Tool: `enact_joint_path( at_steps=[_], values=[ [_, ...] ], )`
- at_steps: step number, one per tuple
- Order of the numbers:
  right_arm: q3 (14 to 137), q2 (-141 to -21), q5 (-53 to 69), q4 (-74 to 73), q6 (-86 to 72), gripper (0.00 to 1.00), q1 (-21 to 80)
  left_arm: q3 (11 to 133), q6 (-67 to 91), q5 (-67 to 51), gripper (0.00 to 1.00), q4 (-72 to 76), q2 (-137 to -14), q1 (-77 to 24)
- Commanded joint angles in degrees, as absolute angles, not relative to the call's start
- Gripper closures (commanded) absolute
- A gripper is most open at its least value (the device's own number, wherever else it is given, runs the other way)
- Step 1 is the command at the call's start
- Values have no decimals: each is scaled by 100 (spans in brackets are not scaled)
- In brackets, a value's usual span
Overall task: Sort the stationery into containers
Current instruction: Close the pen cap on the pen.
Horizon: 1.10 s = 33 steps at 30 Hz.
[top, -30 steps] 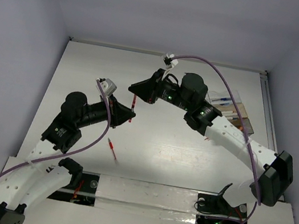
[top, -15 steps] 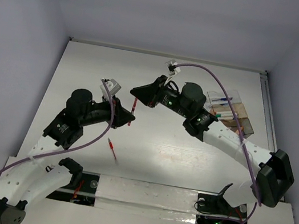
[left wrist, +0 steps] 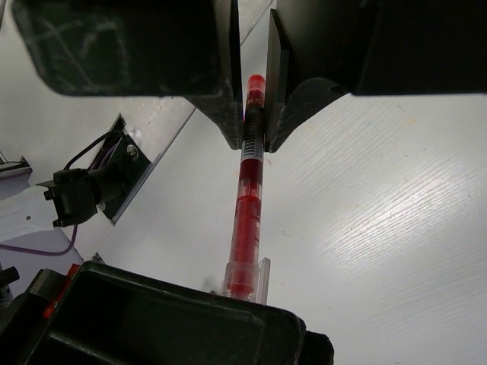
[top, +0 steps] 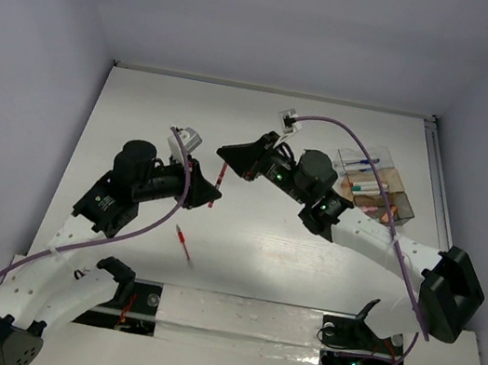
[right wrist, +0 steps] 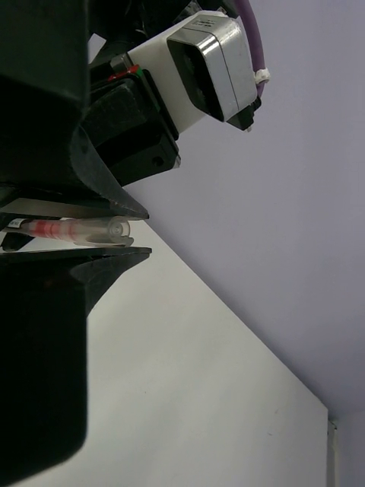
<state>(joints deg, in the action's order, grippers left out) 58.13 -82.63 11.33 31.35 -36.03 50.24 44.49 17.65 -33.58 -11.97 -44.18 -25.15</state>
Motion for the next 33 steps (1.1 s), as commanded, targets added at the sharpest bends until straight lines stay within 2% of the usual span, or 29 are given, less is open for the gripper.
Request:
enact_joint_path(
  at_steps=[1, 4, 5, 11, 12, 13, 15, 17, 22, 24, 25, 27, 28, 31, 33],
  values=[
    [5651, -8446, 1749, 1881, -3384, 97, 5414, 4923, 2083, -3243, 100, 949, -4280, -2443],
    [5792, -8411, 1644, 1951, -3410, 73, 5414, 4685, 2162, -3418, 100, 984, -4298, -2443],
    [5835, -8394, 1626, 1986, -3419, 69, 5414, 4615, 2197, -3462, 100, 1002, -4324, -2443],
    [6143, -8481, 1582, 2100, -3445, 65, 5414, 4263, 2320, -3568, 100, 1072, -4280, -2443],
    [6161, -8481, 1582, 2153, -3437, 66, 5414, 4245, 2320, -3577, 100, 1081, -4263, -2443],
    [6170, -8473, 1565, 2188, -3445, 76, 5414, 4236, 2329, -3577, 100, 1072, -4245, -2443],
    [6152, -8438, 1469, 2258, -3463, 85, 5414, 4228, 2329, -3612, 100, 1063, -4219, -2443],
    [6161, -8411, 1345, 2259, -3445, 98, 5414, 4210, 2320, -3612, 100, 1046, -4210, -2443],
    [6152, -8306, 740, 2417, -3445, 100, 5213, 4035, 2329, -3534, 100, 958, -4140, -2443],
    [6179, -8271, 695, 2391, -3506, 100, 4968, 3982, 2285, -3464, 87, 888, -4078, -2443],
    [6153, -8236, 694, 2399, -3542, 100, 4827, 3955, 2216, -3428, 68, 775, -4035, -2443],
    [6126, -8087, 564, 2347, -3612, 100, 4302, 3929, 2110, -3314, 50, 607, -3912, -2443],
    [6065, -8025, 571, 2321, -3638, 100, 4089, 3911, 2048, -3279, 35, 424, -3868, -2443],
    [5942, -7814, 413, 2015, -3674, 100, 3186, 3841, 1802, -3059, 17, 72, -3692, -2443],
    [5836, -7717, 370, 1855, -3744, 100, 2692, 3788, 1679, -2867, 12, 9, -3542, -2443]
  ],
)
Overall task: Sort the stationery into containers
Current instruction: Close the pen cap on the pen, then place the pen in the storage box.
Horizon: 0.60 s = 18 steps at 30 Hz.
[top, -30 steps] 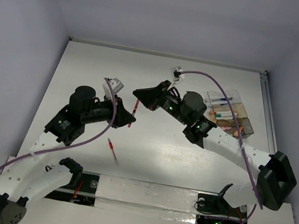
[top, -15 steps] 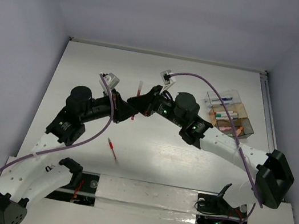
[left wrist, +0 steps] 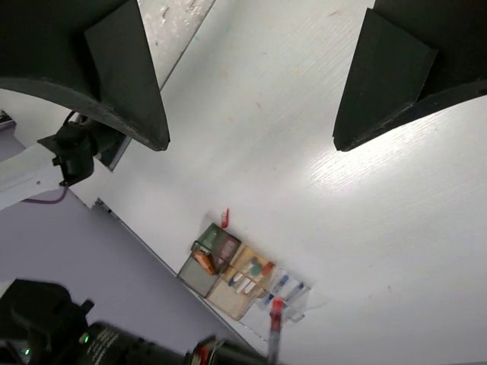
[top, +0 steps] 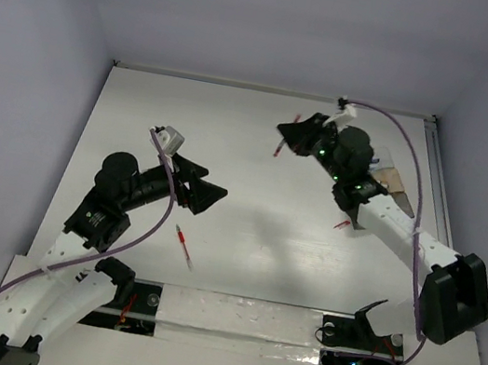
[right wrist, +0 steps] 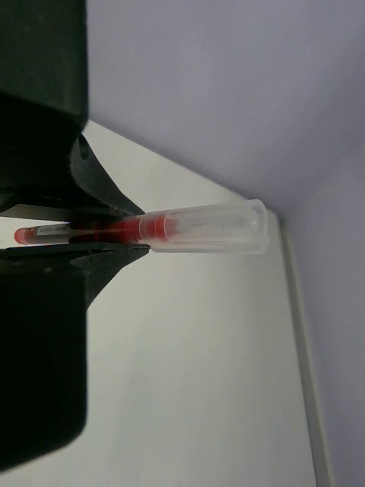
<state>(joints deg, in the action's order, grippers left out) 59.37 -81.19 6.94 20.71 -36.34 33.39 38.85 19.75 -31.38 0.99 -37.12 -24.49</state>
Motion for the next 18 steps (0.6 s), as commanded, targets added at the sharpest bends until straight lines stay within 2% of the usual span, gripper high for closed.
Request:
enact_joint_path(
  at_steps=[1, 5, 9, 18],
  values=[
    [5766, -7691, 334, 1689, -3779, 100, 2176, 3797, 1635, -2787, 10, -226, -3516, -2443],
    [5415, -7734, 299, 1372, -4086, 100, 963, 3806, 1599, -2523, 10, -334, -3384, -2443],
    [5116, -7927, -156, 1292, -4490, 100, 301, 3788, 1608, -2549, 10, -352, -3331, -2443],
    [5361, -8832, -1299, 1266, -5510, 100, 105, 3735, 1635, -2725, 9, -325, -3234, -2443]
  ],
)
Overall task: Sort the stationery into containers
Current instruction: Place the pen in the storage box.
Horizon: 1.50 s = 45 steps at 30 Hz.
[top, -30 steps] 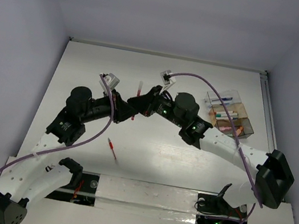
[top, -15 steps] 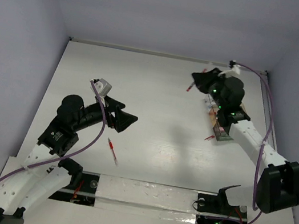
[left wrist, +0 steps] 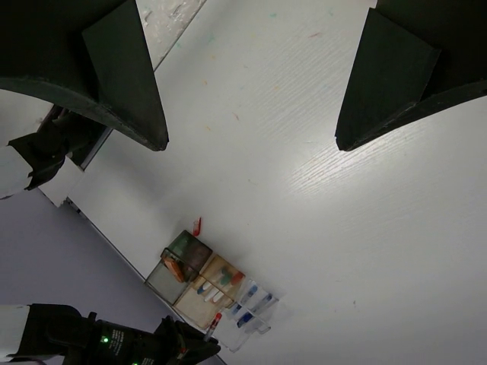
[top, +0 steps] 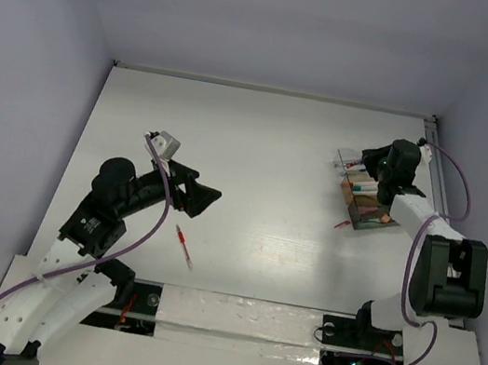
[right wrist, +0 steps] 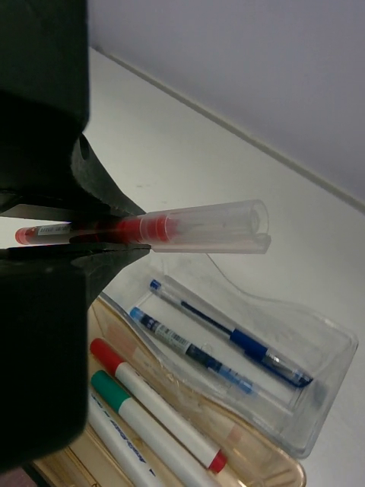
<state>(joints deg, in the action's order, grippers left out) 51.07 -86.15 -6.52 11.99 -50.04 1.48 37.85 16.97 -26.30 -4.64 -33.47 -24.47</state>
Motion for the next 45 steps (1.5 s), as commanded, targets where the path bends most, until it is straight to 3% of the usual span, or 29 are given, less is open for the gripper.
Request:
enact_joint_path(
  at_steps=[1, 10, 19, 32, 41, 45],
  values=[
    [5396, -8903, -1353, 1222, -5563, 100, 105, 3735, 1635, -2716, 9, -325, -3234, -2443],
    [5704, -9483, -1564, 1213, -6029, 99, 105, 3744, 1635, -2681, 9, -343, -3252, -2549],
    [5941, -9835, -1591, 1169, -6170, 90, 105, 3735, 1635, -2654, 8, -343, -3261, -2549],
    [5836, -9835, -1433, 1275, -6144, 50, 53, 3744, 1644, -2646, 8, -325, -3287, -2549],
    [5354, -9080, -1205, 1353, -5837, 50, 53, 3770, 1635, -2575, 8, -334, -3234, -2549],
    [5159, -8544, 180, 1766, -5100, 55, 210, 3832, 1608, -2154, 8, -369, -3103, -2549]
  ],
)
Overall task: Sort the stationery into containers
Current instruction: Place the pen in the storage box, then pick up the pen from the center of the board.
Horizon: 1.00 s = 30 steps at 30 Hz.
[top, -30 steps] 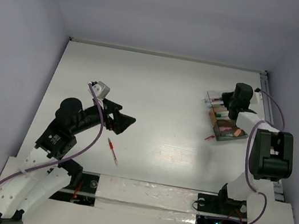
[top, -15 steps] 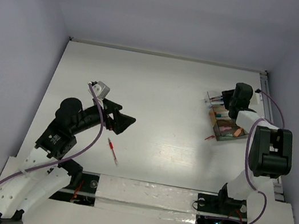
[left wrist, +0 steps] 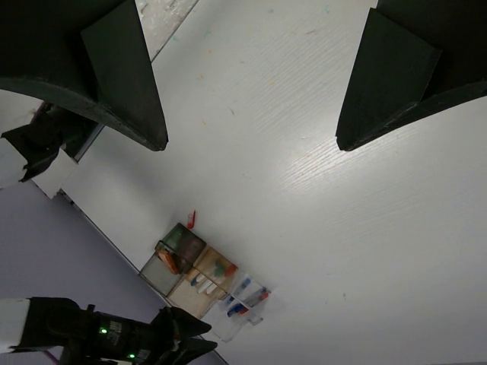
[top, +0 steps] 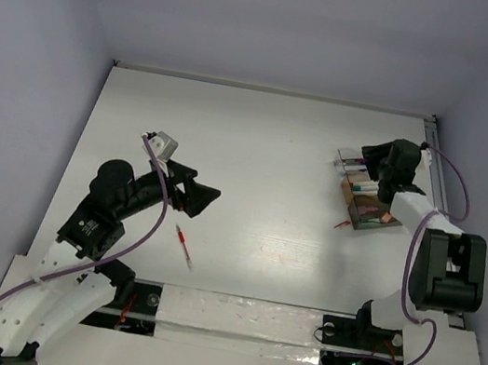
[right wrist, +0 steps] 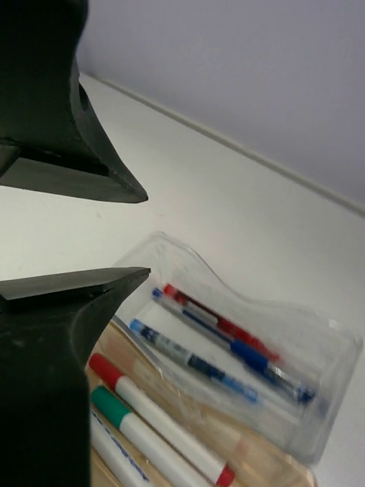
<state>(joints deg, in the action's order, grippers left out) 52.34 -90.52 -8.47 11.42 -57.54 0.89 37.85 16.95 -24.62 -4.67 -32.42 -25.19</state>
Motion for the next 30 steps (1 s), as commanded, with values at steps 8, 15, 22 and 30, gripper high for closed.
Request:
enact_joint_path(
  at_steps=[8, 15, 22, 30],
  values=[
    [5537, -8015, 1221, 361, -3060, 63, 2625, 4008, 1670, -784, 1, -396, -2716, -2497],
    [6194, -8629, 942, -508, -2356, 52, 5042, 4508, 1617, 691, 1, -668, -2347, -2496],
    [8058, -10534, -130, -1729, -1758, 42, 6538, 5018, 1582, 1160, 1, -940, -2276, -2496],
    [9588, -11933, -536, -2899, -1564, 42, 7101, 5256, 1433, 1423, 1, -1265, -2074, -2496]
  ],
)
